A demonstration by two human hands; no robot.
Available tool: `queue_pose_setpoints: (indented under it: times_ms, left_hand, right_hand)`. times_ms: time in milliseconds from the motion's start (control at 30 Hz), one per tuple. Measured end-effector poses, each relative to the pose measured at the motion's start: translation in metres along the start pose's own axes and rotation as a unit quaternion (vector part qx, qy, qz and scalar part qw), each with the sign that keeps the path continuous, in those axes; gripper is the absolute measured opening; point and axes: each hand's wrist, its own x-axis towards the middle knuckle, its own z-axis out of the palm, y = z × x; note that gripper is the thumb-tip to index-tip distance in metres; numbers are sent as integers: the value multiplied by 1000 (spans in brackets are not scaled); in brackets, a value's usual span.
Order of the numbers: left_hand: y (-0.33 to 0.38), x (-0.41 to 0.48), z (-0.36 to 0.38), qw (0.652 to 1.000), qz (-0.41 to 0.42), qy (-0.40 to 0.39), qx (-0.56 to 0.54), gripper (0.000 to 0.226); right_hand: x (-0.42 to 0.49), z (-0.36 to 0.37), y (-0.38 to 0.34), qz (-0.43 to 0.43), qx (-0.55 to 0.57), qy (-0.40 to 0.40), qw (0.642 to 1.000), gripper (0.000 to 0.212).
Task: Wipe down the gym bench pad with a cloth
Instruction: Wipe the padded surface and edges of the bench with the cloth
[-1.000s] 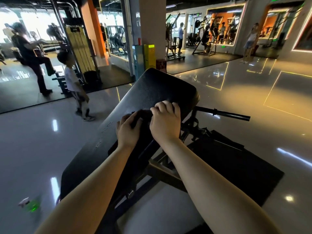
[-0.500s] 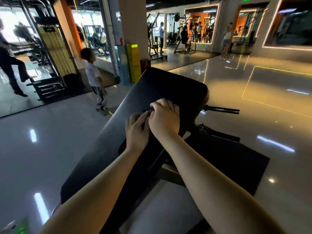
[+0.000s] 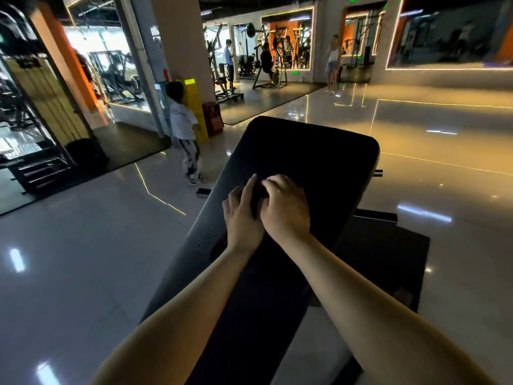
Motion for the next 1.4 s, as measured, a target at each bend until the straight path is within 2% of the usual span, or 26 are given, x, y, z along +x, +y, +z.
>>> queue_pose_setpoints:
  times_ms: [67, 133, 267, 333, 400, 533, 633, 700, 767, 1000, 1167, 1267, 1333, 1400]
  left_hand:
    - [-3, 9, -2, 998, 56, -14, -2, 43]
    - [-21, 21, -7, 998, 60, -1, 3, 35]
    - [-69, 32, -26, 997, -29, 69, -15, 44]
    - [-77, 26, -29, 996, -63, 66, -25, 48]
    - [-79, 27, -28, 995, -63, 61, -35, 49]
    - [-64, 61, -23, 995, -3, 50, -81, 40]
    - [-50, 93, -18, 993, 74, 7, -87, 39]
    - [-54, 101, -15, 993, 94, -11, -67, 41]
    - [-63, 95, -16, 996, 72, -9, -58, 41]
    - [-104, 59, -36, 995, -80, 50, -43, 45]
    - [-112, 70, -38, 993, -106, 34, -47, 47]
    - [-83, 93, -30, 995, -67, 21, -76, 47]
    - [-64, 104, -27, 995, -9, -15, -103, 48]
    - [-59, 108, -27, 994, 14, -44, -102, 45]
  right_hand:
    - [7, 6, -4, 28, 10, 35, 999, 36]
    - [6, 17, -8, 17, 0, 38, 999, 37]
    - [3, 42, -20, -44, -85, -56, 994, 47]
    - [6, 49, -25, -42, -105, -68, 991, 48]
    - [9, 54, -28, -36, -114, -58, 991, 45]
    - [17, 64, -31, -31, -99, -26, 994, 42]
    - [21, 66, -36, 1, -91, -12, 996, 57]
    - [22, 68, -37, 11, -104, -5, 995, 59]
    - [22, 71, -37, 6, -118, -7, 993, 54]
    - [21, 69, -37, -25, -111, -23, 993, 41]
    - [22, 71, -37, -27, -102, -17, 994, 39]
    - [24, 69, -36, -21, -78, -7, 997, 41]
    - [23, 70, -35, -17, -81, -9, 997, 42]
    - [22, 71, -36, -22, -94, -9, 995, 41]
